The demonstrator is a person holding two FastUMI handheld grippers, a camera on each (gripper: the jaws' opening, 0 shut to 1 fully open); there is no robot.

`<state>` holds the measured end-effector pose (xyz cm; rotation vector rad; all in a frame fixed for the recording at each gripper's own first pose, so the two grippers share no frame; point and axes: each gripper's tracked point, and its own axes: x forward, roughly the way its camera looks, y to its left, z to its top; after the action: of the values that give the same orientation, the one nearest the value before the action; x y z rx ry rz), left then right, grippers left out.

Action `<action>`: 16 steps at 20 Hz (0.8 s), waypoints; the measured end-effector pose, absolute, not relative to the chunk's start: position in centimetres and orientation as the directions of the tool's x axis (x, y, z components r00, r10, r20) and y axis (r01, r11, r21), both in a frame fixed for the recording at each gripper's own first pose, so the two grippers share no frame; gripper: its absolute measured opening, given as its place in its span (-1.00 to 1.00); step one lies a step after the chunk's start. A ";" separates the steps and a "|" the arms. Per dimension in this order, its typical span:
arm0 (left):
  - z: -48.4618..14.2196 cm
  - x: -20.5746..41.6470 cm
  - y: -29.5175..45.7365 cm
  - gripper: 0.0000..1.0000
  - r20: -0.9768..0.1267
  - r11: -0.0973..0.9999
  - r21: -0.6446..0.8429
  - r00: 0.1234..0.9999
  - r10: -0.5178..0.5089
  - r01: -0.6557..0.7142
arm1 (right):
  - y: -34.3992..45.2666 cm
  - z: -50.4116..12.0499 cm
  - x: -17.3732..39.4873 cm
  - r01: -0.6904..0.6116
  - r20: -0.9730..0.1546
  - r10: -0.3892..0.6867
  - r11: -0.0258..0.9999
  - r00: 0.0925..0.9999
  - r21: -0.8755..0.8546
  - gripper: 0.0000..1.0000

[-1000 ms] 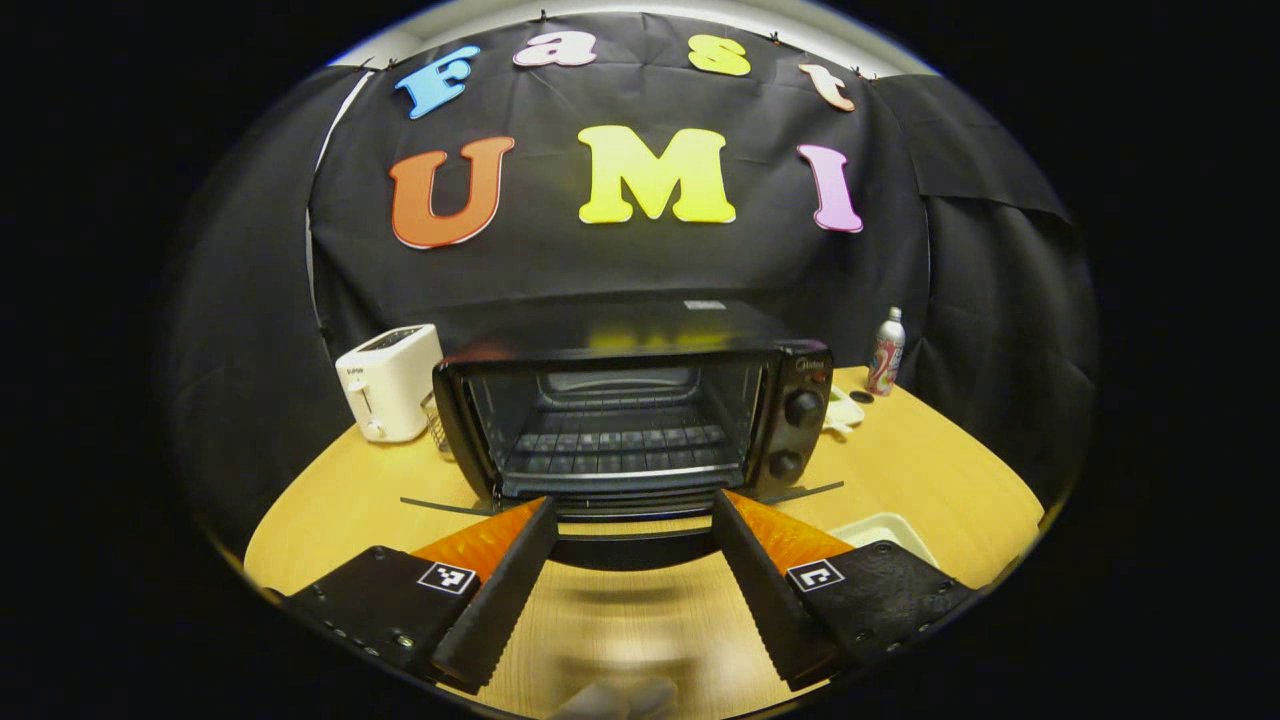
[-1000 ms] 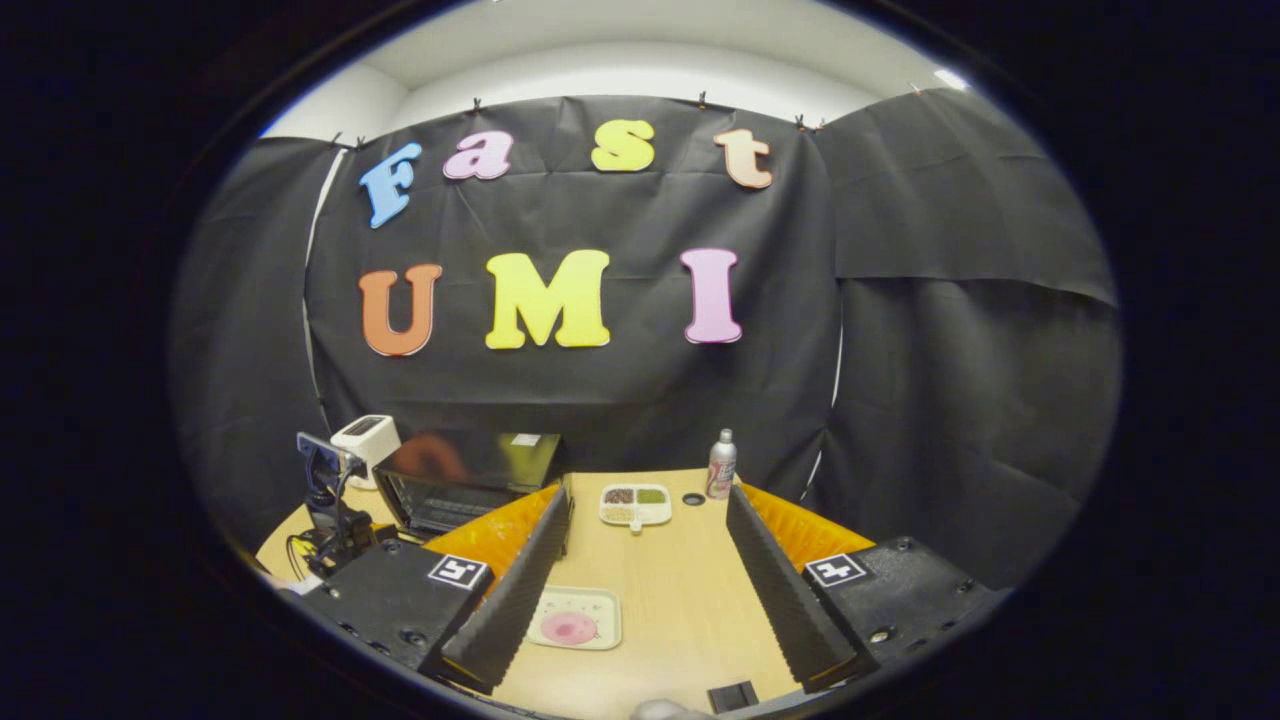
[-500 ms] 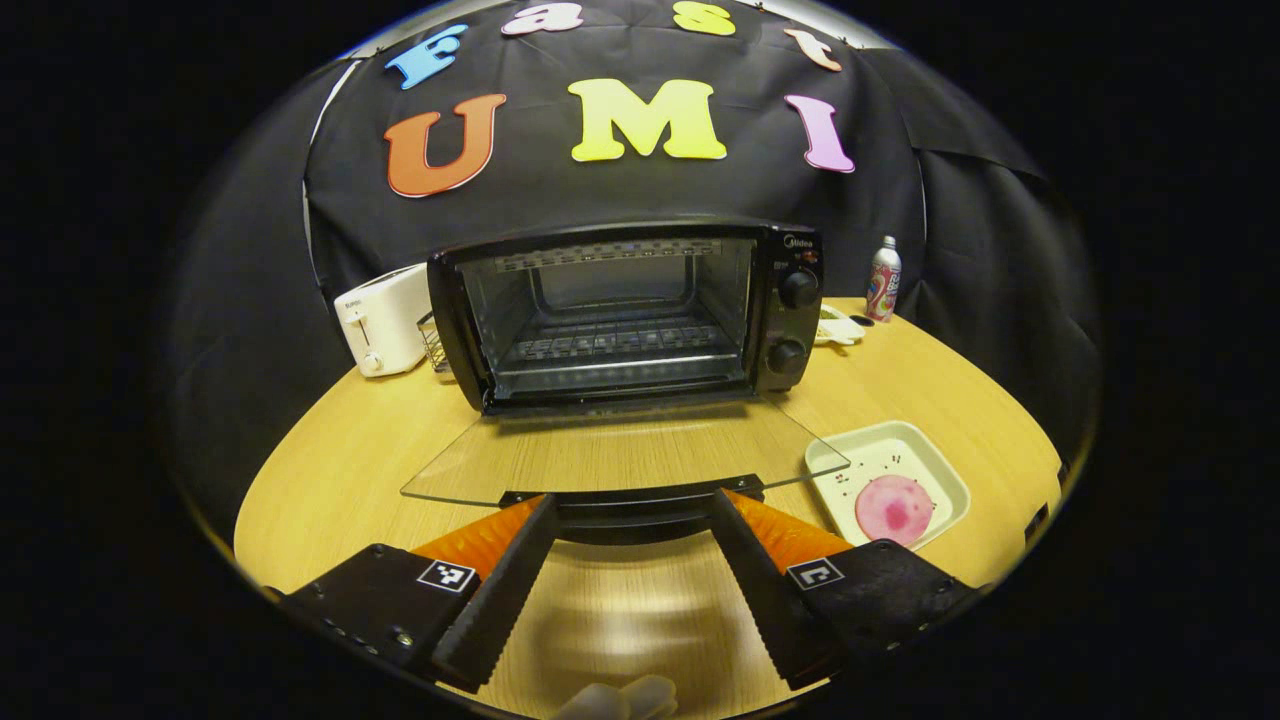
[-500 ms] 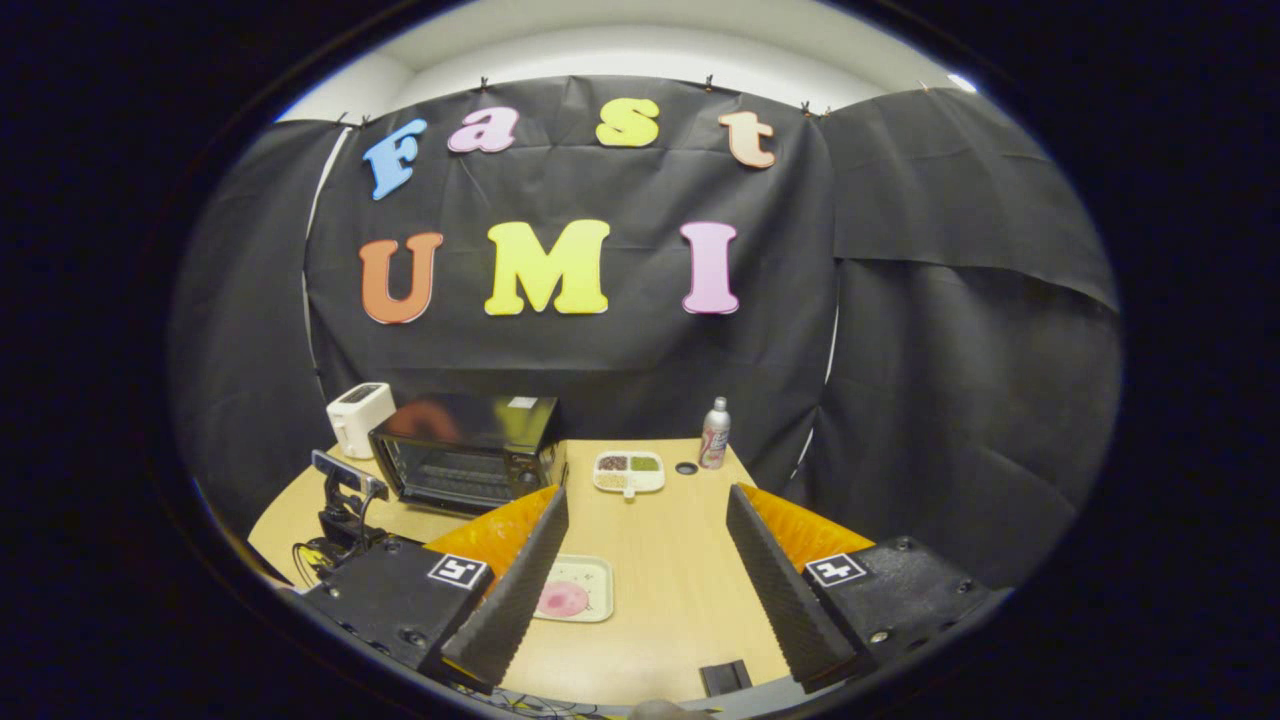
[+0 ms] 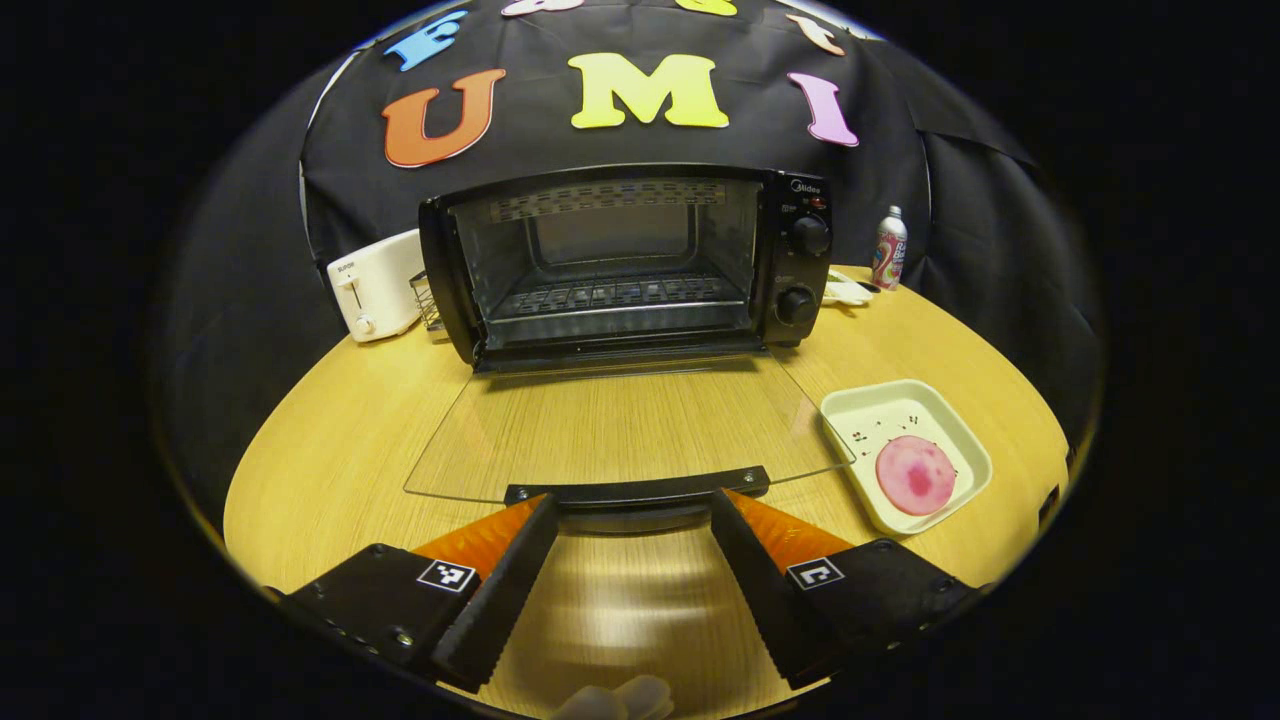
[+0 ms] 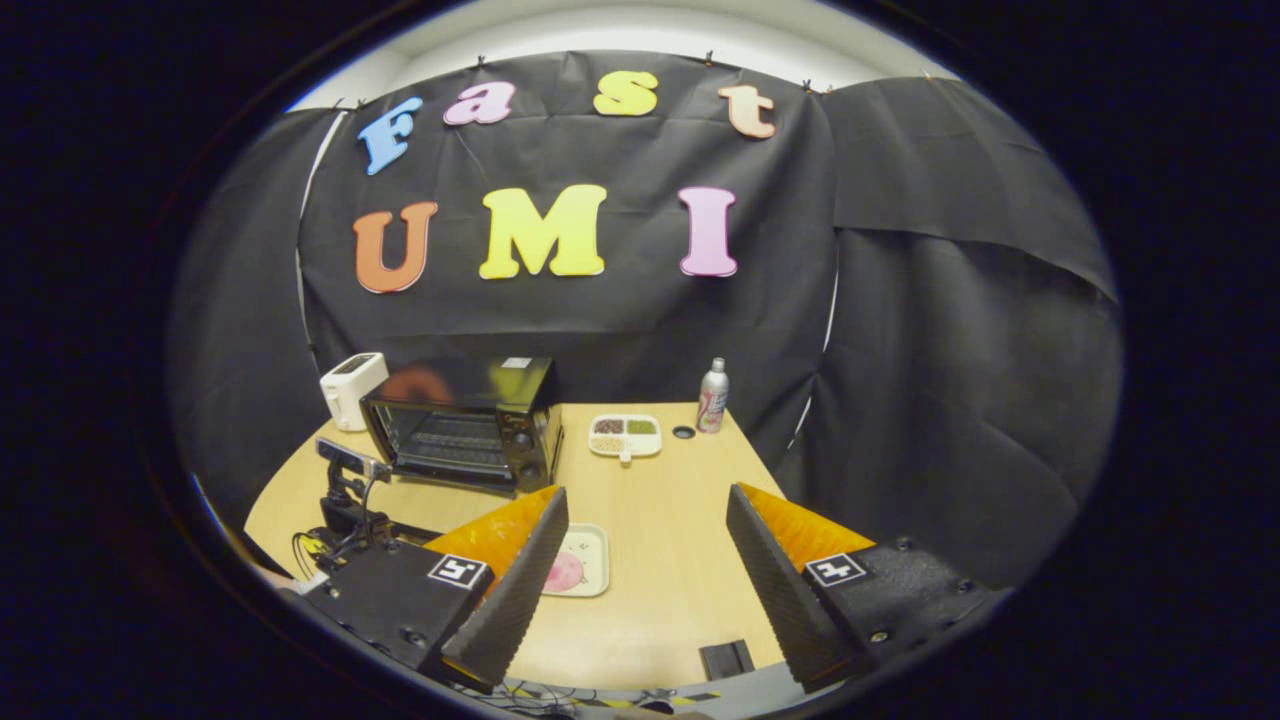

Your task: Open the electric oven with the left hand, put the food in, and close the electric oven.

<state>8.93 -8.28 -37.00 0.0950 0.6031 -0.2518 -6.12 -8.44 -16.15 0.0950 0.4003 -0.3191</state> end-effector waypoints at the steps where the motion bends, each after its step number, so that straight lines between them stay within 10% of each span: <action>1: -36.5 8.8 -8.3 0.94 -0.564 0.966 -0.005 0.797 -0.217 0.259 | -8.5 -16.6 -5.9 0.322 -0.405 -0.283 0.946 0.869 0.029 0.93; 8: -28.3 7.6 -5.0 0.94 -0.443 0.973 -0.010 0.871 -0.212 0.232 | -8.3 -25.0 -2.8 0.280 -0.526 -0.218 0.959 0.822 0.042 0.89; 16: -15.9 4.5 -2.8 0.93 -0.286 0.983 0.010 0.942 -0.175 0.186 | -7.0 -38.3 3.1 0.248 -0.719 -0.040 0.951 0.694 0.186 0.39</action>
<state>4.52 -2.78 -15.92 0.0371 0.2885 -0.1841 3.13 -7.02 -38.29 0.2798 0.7904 -0.1634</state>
